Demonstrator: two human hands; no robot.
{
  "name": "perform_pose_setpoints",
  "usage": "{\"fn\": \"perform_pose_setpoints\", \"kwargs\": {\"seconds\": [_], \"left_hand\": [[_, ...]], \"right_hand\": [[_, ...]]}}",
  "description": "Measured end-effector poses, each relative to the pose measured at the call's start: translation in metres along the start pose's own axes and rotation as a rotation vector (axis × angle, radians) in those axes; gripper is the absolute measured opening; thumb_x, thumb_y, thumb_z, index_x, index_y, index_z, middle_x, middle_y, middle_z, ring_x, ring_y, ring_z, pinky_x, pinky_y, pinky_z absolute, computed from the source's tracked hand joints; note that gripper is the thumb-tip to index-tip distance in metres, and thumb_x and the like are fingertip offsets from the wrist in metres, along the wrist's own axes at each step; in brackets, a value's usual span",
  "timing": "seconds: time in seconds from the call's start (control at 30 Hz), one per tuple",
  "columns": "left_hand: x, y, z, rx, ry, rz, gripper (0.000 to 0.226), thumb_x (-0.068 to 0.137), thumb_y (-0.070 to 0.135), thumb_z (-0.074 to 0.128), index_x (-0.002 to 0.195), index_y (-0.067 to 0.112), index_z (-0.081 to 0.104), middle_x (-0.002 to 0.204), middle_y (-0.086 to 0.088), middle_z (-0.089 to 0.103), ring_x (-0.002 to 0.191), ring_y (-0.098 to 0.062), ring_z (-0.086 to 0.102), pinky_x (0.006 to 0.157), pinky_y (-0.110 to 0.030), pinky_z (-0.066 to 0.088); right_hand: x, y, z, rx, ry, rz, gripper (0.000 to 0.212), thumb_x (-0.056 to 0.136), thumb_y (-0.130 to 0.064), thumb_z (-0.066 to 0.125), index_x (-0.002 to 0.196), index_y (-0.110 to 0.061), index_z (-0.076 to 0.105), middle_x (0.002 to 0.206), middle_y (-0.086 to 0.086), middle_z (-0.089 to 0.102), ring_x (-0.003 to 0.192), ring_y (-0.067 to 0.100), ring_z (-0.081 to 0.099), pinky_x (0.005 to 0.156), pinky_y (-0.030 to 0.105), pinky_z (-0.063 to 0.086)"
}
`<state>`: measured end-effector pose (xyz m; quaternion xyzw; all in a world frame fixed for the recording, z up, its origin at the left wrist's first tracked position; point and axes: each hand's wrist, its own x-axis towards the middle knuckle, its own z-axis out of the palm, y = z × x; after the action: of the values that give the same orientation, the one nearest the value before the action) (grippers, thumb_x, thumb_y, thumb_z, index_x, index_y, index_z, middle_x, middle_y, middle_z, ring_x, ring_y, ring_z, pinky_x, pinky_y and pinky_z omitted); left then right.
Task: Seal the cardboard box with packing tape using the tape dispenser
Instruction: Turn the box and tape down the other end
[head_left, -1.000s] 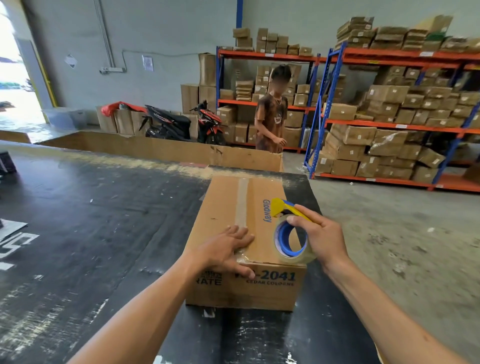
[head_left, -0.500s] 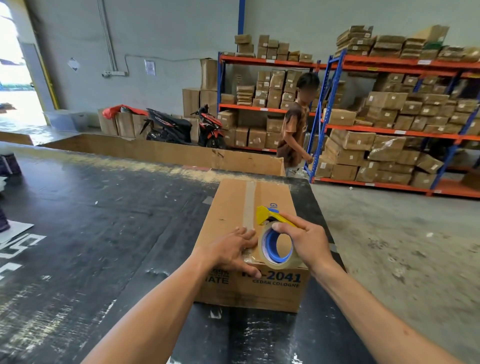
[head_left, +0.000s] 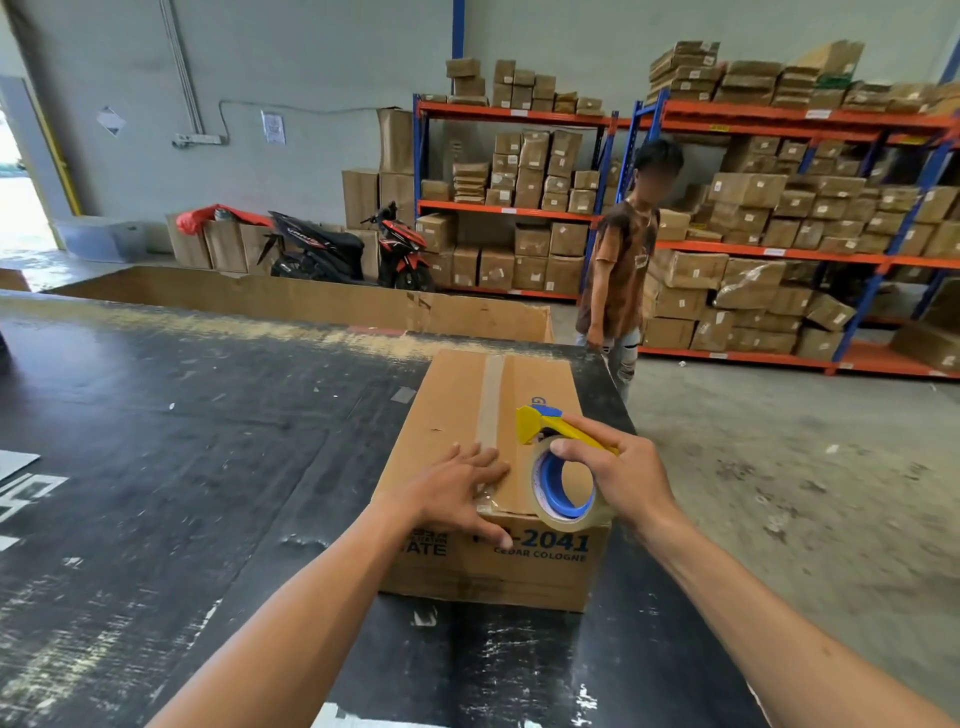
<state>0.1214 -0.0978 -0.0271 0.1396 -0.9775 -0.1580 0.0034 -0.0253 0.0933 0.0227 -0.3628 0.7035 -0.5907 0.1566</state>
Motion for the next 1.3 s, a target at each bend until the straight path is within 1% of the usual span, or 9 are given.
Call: {"fn": "perform_pose_setpoints", "kwargs": {"seconds": [0.1, 0.2, 0.37, 0.5, 0.77, 0.97, 1.07, 1.17, 1.3], "left_hand": [[-0.013, 0.005, -0.014, -0.666, 0.085, -0.097, 0.083, 0.08, 0.055, 0.064, 0.153, 0.028, 0.035, 0.16, -0.002, 0.036, 0.144, -0.017, 0.036, 0.121, -0.043, 0.025], [-0.022, 0.009, -0.033, -1.312, 0.276, -0.242, 0.053, 0.096, 0.046, 0.053, 0.137, 0.012, 0.056, 0.139, -0.011, 0.061, 0.12, -0.024, 0.064, 0.109, -0.043, 0.045], [-0.039, 0.026, -0.057, -1.893, 0.066, -0.321, 0.07, 0.1, 0.056, 0.043, 0.131, -0.005, 0.053, 0.126, -0.034, 0.062, 0.117, -0.048, 0.062, 0.11, -0.055, 0.042], [-0.047, 0.047, -0.059, -1.802, 0.105, -0.306, 0.067, 0.096, 0.054, 0.054, 0.131, -0.003, 0.056, 0.123, -0.03, 0.066, 0.114, -0.042, 0.065, 0.101, -0.051, 0.05], [-0.054, 0.043, -0.046, -1.788, 0.242, -0.493, 0.01, 0.091, 0.007, 0.066, 0.1, 0.002, 0.068, 0.088, -0.015, 0.077, 0.074, -0.021, 0.075, 0.071, -0.034, 0.063], [-0.051, 0.047, -0.044, -1.631, 0.386, -0.614, 0.027, 0.097, -0.008, 0.051, 0.116, 0.0, 0.068, 0.087, -0.011, 0.075, 0.069, -0.019, 0.071, 0.057, -0.03, 0.062], [-0.053, 0.042, -0.047, -1.6, 0.474, -0.649, 0.025, 0.095, -0.007, 0.057, 0.117, -0.005, 0.067, 0.09, -0.015, 0.074, 0.072, -0.022, 0.072, 0.056, -0.03, 0.062], [-0.065, 0.027, -0.056, -1.626, 0.584, -0.66, 0.021, 0.097, -0.005, 0.056, 0.116, -0.01, 0.064, 0.078, -0.014, 0.075, 0.067, -0.024, 0.073, 0.06, -0.035, 0.063], [-0.079, 0.016, -0.056, -1.736, 0.426, -0.584, 0.046, 0.106, 0.036, 0.045, 0.117, -0.007, 0.057, 0.092, -0.025, 0.075, 0.08, -0.033, 0.076, 0.069, -0.041, 0.064]], "right_hand": [[-0.009, -0.007, -0.021, -0.128, -0.033, -0.154, 0.044, 0.067, -0.05, 0.086, 0.11, -0.053, 0.073, 0.106, -0.013, 0.076, 0.099, 0.009, 0.069, 0.091, 0.042, 0.056], [-0.018, -0.019, -0.04, -0.277, -0.016, -0.47, 0.049, 0.073, -0.052, 0.082, 0.119, -0.043, 0.072, 0.096, 0.006, 0.07, 0.085, 0.023, 0.064, 0.073, 0.048, 0.052], [-0.02, -0.028, -0.038, -0.385, 0.007, -0.813, 0.048, 0.08, -0.044, 0.077, 0.124, -0.027, 0.069, 0.086, 0.002, 0.058, 0.072, 0.015, 0.057, 0.059, 0.022, 0.042], [-0.016, 0.005, -0.018, -0.55, -0.154, -0.777, 0.045, 0.079, -0.046, 0.079, 0.123, -0.04, 0.07, 0.094, -0.026, 0.048, 0.076, -0.009, 0.051, 0.066, 0.007, 0.034], [-0.009, 0.001, -0.008, -0.565, -0.242, -0.842, 0.048, 0.08, -0.046, 0.082, 0.126, -0.045, 0.067, 0.096, -0.001, 0.061, 0.079, 0.016, 0.061, 0.062, 0.031, 0.052], [-0.008, -0.004, -0.002, -0.567, -0.317, -0.795, 0.046, 0.082, -0.059, 0.074, 0.126, -0.05, 0.065, 0.091, 0.0, 0.061, 0.077, 0.018, 0.06, 0.06, 0.035, 0.051], [-0.009, -0.011, -0.009, -0.568, -0.309, -0.785, 0.046, 0.081, -0.063, 0.071, 0.124, -0.049, 0.067, 0.094, -0.002, 0.064, 0.078, 0.015, 0.062, 0.06, 0.033, 0.052], [-0.011, -0.016, -0.028, -0.574, -0.254, -0.816, 0.046, 0.078, -0.054, 0.076, 0.121, -0.038, 0.072, 0.095, -0.023, 0.056, 0.08, -0.004, 0.058, 0.062, 0.01, 0.04], [-0.017, -0.014, -0.038, -0.676, -0.279, -0.777, 0.045, 0.076, -0.051, 0.08, 0.12, -0.042, 0.072, 0.093, -0.033, 0.045, 0.078, -0.015, 0.05, 0.061, 0.004, 0.03]]}}
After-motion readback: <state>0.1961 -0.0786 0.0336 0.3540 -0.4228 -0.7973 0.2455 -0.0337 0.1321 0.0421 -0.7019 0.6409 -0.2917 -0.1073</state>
